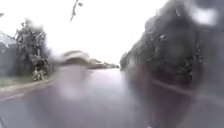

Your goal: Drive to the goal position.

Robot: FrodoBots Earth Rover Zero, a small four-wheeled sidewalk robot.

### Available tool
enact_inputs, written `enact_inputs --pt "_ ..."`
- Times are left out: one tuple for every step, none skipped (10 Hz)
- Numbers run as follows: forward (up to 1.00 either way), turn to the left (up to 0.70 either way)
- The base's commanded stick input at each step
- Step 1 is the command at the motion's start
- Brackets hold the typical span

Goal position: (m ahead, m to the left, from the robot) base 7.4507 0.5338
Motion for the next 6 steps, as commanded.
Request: enact_inputs --pt "0.70 0.00" --pt "0.70 0.00" --pt "0.70 0.00" --pt "0.70 0.00" --pt "0.70 0.00" --pt "0.70 0.00"
